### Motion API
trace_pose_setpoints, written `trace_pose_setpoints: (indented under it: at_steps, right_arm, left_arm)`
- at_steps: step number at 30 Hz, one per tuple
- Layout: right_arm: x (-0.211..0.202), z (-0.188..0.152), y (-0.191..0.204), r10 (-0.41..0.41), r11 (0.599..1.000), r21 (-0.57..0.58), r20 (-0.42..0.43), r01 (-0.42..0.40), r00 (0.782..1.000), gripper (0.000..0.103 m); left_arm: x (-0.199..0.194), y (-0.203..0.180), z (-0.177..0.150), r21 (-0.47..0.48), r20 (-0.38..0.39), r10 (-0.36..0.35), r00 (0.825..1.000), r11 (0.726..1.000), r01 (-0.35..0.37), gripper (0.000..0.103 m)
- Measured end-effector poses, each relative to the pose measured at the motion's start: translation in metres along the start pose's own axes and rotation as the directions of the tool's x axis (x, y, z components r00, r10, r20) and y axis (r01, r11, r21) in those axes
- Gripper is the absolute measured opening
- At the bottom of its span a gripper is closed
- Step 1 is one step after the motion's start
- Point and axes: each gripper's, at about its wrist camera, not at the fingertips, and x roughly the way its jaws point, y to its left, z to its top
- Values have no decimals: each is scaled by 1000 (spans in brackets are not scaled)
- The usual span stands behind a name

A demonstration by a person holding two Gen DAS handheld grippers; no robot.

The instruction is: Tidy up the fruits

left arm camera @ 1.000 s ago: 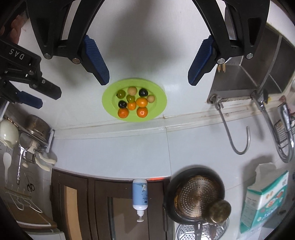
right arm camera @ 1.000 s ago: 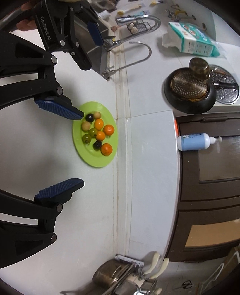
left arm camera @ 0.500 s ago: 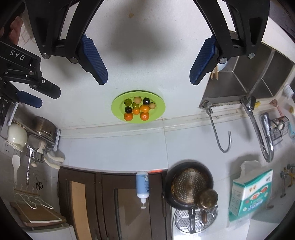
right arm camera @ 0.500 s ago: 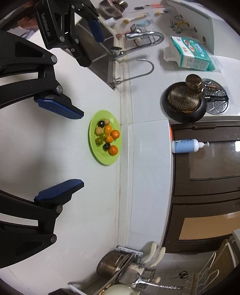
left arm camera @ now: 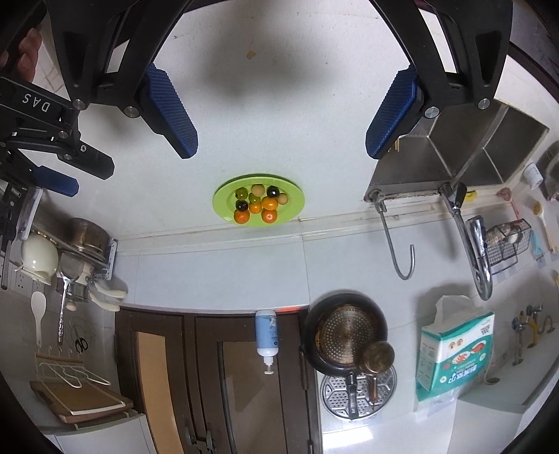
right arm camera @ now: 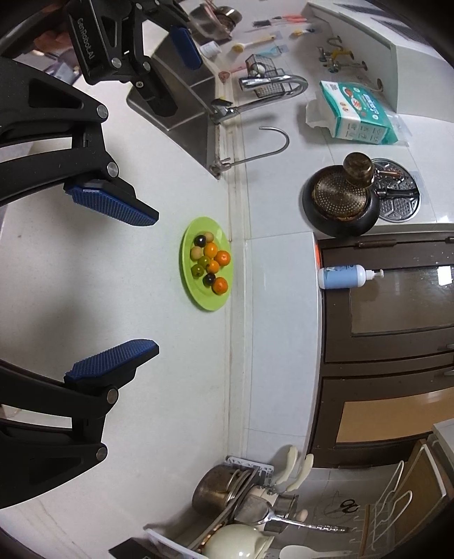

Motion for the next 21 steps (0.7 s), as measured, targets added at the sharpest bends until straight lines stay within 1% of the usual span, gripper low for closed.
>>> trace_pose_setpoints:
  at_steps: [2,3,11,14,21]
  right_arm:
    - [-4,-2,1,1,1000,-2,1,-1,1000,68]
    - [-5,-3,1,1,1000,-2,2,-1,1000,68]
    - [-19,-8,6,5,1000,-9,13,-5,1000,68]
    - [-23,-10,8,4,1000,-12,21,-3,1000,77]
    - [-29,-13,11,3,1000,-20,34,-2,999,79]
  left_arm:
    - [-5,0,-2,-2,2,7,1000,1000,-7,100]
    - [-7,0,-2,0,2,9,1000,1000,-9,103]
    - [-22,1,-7,-6,13,37,999,999,-37,103]
    - [-24,2,-8,-17,6,29,1000,999,-29,103]
    - [-31,1,-12,-19,11,57,998,998,-56,103]
